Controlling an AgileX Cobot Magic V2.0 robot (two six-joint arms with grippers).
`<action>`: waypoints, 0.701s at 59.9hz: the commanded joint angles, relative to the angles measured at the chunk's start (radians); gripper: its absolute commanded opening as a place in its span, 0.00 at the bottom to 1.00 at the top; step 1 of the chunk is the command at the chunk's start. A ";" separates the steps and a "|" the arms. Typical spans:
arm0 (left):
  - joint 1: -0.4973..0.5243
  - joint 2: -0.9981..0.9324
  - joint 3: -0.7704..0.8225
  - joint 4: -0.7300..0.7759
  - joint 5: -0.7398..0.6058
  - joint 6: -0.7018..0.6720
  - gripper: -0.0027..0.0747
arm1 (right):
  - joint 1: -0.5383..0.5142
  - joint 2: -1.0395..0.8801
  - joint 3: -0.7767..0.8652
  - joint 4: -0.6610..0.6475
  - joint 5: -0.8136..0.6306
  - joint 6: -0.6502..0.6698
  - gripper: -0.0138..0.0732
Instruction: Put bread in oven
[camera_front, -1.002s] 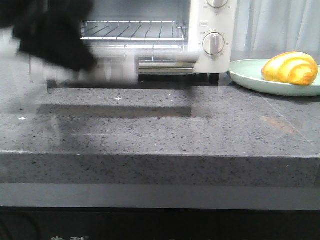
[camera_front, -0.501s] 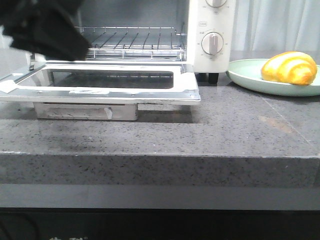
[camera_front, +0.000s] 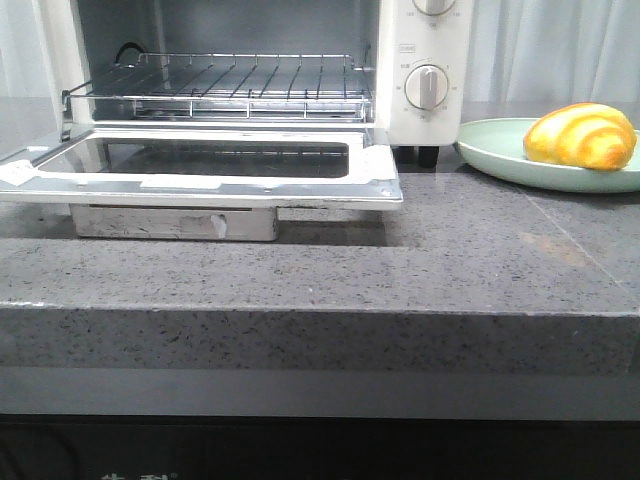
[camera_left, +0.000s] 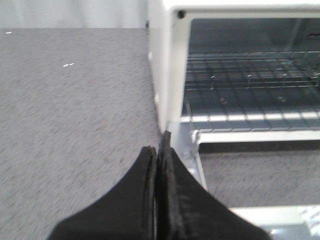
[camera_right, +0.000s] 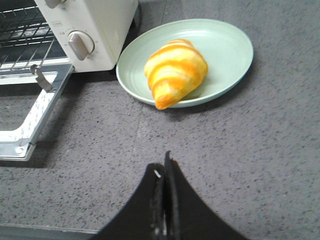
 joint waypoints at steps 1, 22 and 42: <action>0.025 -0.108 0.048 -0.002 -0.079 -0.006 0.01 | 0.003 0.034 -0.040 0.040 -0.068 0.000 0.09; 0.028 -0.365 0.203 0.000 -0.071 -0.006 0.01 | 0.003 0.184 -0.069 0.085 -0.199 0.093 0.37; 0.028 -0.365 0.203 0.000 -0.071 -0.006 0.01 | -0.041 0.468 -0.149 0.259 -0.379 0.098 0.72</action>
